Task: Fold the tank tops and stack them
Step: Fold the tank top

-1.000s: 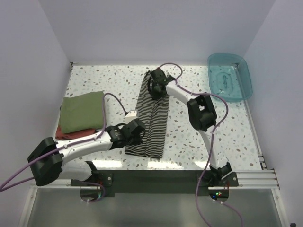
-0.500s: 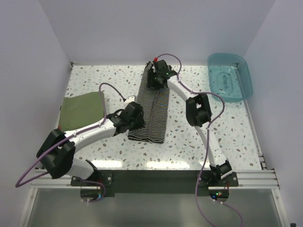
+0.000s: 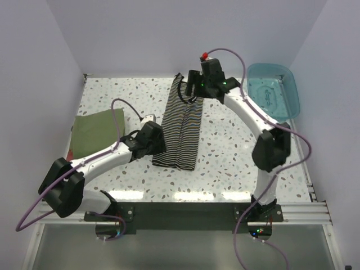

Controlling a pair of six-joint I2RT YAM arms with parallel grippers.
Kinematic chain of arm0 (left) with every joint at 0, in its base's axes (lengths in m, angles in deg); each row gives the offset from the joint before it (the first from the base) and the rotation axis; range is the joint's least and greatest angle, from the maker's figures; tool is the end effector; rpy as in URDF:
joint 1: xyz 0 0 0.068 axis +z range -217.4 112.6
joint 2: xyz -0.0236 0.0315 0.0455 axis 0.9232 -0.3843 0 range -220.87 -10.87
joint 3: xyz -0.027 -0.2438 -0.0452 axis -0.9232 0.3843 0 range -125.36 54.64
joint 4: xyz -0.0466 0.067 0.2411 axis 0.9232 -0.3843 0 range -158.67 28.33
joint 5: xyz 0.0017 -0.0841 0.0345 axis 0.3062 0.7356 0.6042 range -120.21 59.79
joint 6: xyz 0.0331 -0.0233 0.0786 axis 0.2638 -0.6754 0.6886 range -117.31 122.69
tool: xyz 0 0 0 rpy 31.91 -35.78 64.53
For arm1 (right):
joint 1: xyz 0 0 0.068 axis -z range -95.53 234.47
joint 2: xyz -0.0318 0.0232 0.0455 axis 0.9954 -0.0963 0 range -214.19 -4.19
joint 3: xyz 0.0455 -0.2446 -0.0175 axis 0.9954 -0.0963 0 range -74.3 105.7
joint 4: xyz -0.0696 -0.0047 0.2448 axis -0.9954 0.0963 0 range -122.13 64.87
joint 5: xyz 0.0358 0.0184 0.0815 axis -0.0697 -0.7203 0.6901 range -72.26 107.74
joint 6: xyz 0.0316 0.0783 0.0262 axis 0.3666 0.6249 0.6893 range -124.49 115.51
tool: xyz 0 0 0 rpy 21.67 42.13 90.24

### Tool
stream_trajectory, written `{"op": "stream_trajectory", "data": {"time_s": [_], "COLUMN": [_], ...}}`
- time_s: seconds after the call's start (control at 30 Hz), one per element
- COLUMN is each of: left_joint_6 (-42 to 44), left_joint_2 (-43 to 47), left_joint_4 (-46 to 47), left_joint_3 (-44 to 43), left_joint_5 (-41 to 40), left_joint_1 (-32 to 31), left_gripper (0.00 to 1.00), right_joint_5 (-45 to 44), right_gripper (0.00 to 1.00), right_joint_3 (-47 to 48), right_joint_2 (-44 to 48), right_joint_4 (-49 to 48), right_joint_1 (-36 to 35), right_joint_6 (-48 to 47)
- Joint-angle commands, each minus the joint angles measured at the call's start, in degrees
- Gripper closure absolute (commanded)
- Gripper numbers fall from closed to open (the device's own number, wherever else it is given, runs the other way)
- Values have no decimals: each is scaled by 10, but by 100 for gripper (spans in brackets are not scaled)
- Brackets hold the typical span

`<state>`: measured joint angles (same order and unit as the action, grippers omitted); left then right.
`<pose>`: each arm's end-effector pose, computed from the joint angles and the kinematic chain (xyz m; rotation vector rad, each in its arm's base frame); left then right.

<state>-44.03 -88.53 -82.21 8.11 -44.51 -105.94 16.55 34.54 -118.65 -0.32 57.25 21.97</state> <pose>0.2439 -0.1694 0.1584 -0.2830 2.4504 -0.3524 0.4300 0.2194 0.2754 -0.0036 2.2689 0.4848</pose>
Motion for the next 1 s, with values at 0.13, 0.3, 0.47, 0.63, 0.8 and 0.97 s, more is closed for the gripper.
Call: {"op": "stream_trajectory", "data": {"time_s": [0.13, 0.3, 0.47, 0.63, 0.8, 0.97], "left_joint_6": [55, 73, 77, 72, 66, 59], "left_joint_2": [3, -20, -28, -38, -46, -56], "left_joint_4": [-43, -33, -12, 3, 8, 10], "left_joint_3": [11, 23, 48, 64, 72, 80], "left_joint_5": [-21, 5, 16, 19, 9, -2], "left_joint_1": [13, 14, 14, 14, 15, 14], "left_gripper": [38, 38, 38, 38, 39, 44], "right_joint_5": [-48, -35, -27, -29, -30, -29], "right_gripper": [27, 28, 30, 31, 37, 45], "right_joint_3": [-352, -527, -603, -643, -659, -668], "right_joint_2": [224, 289, 328, 346, 344, 318], "right_joint_4": [-14, -73, -111, -133, -153, -167], "right_joint_1": [-55, -121, -144, -160, -178, -193], "right_joint_6": [78, 147, 194, 228, 253, 271]}}
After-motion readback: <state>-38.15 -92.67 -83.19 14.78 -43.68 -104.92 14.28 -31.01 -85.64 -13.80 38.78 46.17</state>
